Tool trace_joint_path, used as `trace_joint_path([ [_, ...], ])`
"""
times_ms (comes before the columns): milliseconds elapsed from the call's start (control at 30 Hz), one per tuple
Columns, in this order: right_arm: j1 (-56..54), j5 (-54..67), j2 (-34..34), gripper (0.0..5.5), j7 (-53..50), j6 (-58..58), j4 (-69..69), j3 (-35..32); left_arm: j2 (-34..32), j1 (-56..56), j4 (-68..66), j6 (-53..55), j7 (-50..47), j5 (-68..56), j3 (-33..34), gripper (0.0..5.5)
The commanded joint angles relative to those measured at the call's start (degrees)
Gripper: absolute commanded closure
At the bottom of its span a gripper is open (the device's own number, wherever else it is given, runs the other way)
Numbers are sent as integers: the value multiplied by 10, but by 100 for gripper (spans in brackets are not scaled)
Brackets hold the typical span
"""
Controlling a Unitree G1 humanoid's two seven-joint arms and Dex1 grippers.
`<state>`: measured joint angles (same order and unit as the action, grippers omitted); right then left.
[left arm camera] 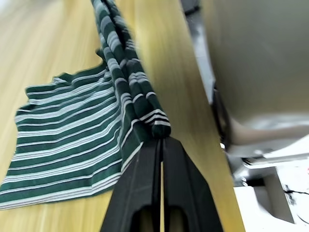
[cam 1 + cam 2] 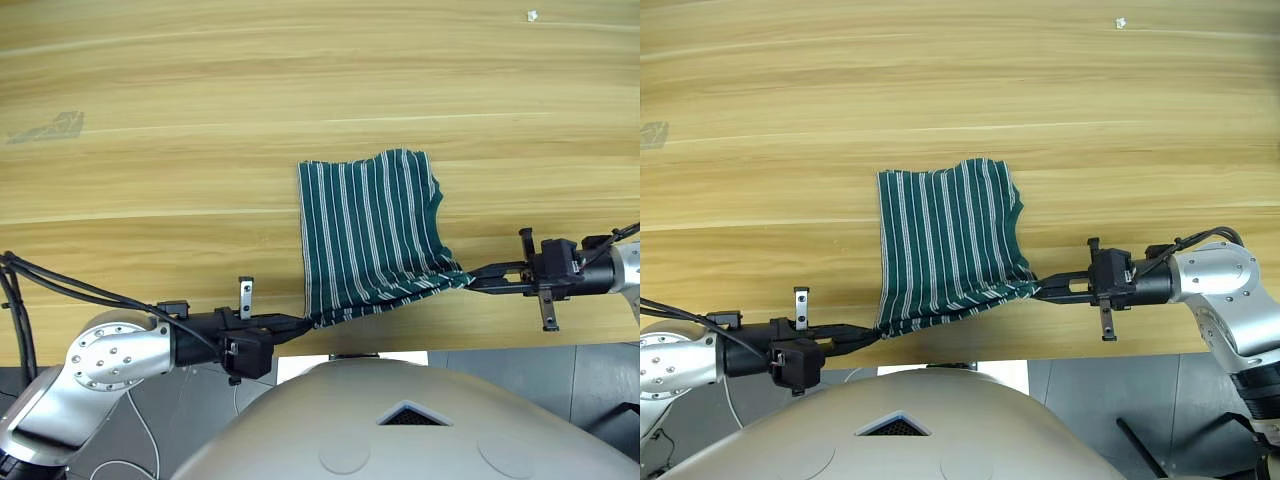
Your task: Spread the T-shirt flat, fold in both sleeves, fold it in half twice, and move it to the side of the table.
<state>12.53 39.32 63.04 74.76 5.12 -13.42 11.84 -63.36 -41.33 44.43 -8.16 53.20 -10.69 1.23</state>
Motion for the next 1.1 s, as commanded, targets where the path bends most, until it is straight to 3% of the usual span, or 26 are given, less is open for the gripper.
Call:
trace_joint_path([
  [33,45,27,21,550,32,-40,-49,-46,-14,-60,37,21,44,-10,61,548],
  [167,62,33,23,550,54,-73,-68,-92,0,-92,39,31,83,-34,118,548],
  [267,-18,-20,-14,550,36,-79,-40,-77,4,5,4,65,74,-78,121,548],
  [433,-174,-107,-80,550,28,-80,50,-34,20,210,-80,116,54,-48,38,548],
  [600,-304,-199,-169,550,25,-39,202,13,96,390,-204,148,26,28,-75,548],
  [833,-376,-270,-245,550,25,20,344,35,186,489,-345,121,-51,133,-137,548],
  [1033,-381,-297,-267,550,15,52,400,30,211,503,-400,104,-57,151,-147,548],
  [1100,-389,-305,-277,506,-10,61,419,20,219,502,-405,105,-63,154,-147,525],
])
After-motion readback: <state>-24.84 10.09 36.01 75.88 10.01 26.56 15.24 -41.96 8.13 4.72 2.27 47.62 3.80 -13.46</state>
